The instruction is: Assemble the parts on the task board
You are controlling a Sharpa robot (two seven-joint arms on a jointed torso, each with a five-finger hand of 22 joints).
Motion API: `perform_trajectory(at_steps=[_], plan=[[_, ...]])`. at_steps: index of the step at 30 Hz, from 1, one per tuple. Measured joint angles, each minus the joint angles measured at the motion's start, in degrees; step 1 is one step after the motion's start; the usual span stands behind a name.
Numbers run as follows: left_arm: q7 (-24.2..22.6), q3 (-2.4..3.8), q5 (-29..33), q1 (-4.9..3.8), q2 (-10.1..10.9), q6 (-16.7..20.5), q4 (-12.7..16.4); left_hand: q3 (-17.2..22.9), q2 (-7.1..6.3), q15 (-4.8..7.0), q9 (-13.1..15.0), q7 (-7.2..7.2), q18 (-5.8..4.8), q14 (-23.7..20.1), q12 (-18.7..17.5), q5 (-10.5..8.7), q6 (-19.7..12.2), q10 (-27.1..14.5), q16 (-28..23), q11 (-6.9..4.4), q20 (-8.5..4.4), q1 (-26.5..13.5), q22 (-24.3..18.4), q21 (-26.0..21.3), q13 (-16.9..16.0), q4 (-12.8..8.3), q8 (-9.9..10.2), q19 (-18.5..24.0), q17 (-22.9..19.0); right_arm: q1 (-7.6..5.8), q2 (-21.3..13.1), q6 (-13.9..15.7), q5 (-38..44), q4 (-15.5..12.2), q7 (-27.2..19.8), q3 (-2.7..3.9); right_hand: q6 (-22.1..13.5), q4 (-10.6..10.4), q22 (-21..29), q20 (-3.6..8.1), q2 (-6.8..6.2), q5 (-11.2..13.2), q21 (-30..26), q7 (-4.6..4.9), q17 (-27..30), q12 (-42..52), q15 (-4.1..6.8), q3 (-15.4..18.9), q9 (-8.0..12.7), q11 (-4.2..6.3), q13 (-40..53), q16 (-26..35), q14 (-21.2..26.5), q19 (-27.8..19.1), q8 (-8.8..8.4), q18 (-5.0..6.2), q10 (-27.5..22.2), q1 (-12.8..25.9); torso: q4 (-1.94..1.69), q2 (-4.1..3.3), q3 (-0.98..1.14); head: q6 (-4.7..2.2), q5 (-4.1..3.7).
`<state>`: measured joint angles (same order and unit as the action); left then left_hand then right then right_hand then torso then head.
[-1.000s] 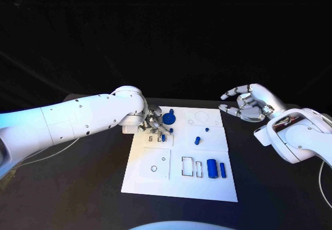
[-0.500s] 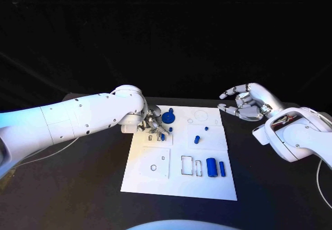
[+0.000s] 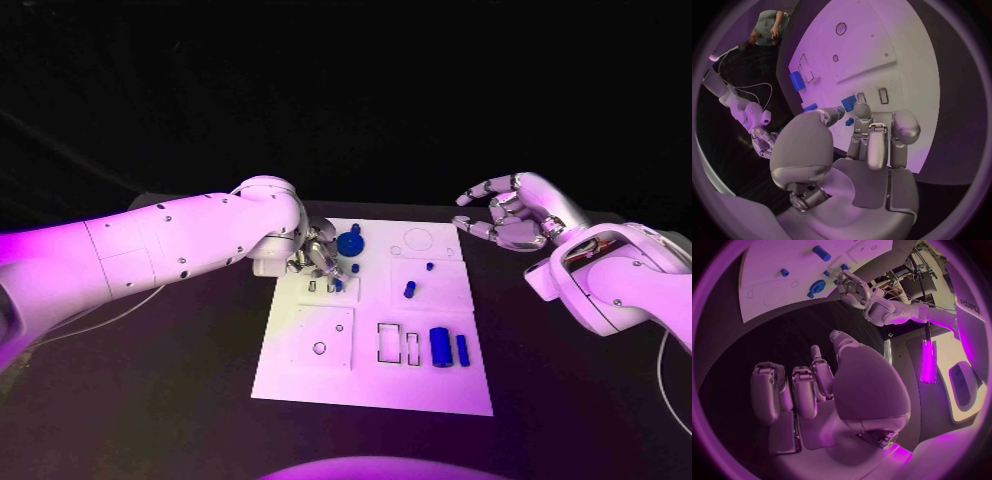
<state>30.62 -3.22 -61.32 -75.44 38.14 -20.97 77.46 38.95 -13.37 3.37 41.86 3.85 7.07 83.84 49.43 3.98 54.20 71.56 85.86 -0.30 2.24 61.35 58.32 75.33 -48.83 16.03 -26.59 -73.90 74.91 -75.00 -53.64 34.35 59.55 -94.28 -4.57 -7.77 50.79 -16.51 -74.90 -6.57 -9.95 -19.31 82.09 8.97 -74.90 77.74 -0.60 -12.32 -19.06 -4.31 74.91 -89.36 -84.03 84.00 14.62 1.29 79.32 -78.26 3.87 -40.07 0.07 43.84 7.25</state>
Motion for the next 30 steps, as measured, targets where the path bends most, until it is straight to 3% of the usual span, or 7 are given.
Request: perform_trajectory(at_steps=[25,30], plan=[[0.02,-0.03,0.5,0.0,-0.24,-0.11,-0.01,1.87,-0.45,0.0,0.97,0.01,0.0,0.0,0.22,0.0,-0.02,0.0,0.0,0.0,0.01,-0.52,0.31,0.0,-0.17,-0.61,-0.49,-0.01,0.0,0.35,0.34,0.0,0.02,0.46,0.15,-0.01,0.0,0.0,-0.03,0.0,0.0,-0.21,0.0,0.0,-0.04,0.0,0.0,0.0,0.02,0.0,-0.01,0.0,0.0,0.0,0.22,0.0,0.0,0.0,-0.04,-0.02,0.03,0.26,0.05],[0.04,-0.25,0.56,0.0,-0.65,-0.39,-0.4,2.1,-1.05,0.0,1.38,0.02,0.0,0.0,0.95,0.0,0.4,0.55,0.38,-0.11,0.04,-1.12,1.26,0.27,-0.76,-0.38,-0.83,-0.04,0.0,0.42,0.37,0.0,0.02,0.49,0.18,-0.01,0.0,0.0,-0.03,0.0,0.01,-0.21,0.0,0.0,-0.03,0.0,0.0,0.0,-0.02,0.0,0.04,0.0,0.0,0.0,0.22,0.0,0.0,0.01,-0.02,-0.04,0.01,0.34,0.07]])
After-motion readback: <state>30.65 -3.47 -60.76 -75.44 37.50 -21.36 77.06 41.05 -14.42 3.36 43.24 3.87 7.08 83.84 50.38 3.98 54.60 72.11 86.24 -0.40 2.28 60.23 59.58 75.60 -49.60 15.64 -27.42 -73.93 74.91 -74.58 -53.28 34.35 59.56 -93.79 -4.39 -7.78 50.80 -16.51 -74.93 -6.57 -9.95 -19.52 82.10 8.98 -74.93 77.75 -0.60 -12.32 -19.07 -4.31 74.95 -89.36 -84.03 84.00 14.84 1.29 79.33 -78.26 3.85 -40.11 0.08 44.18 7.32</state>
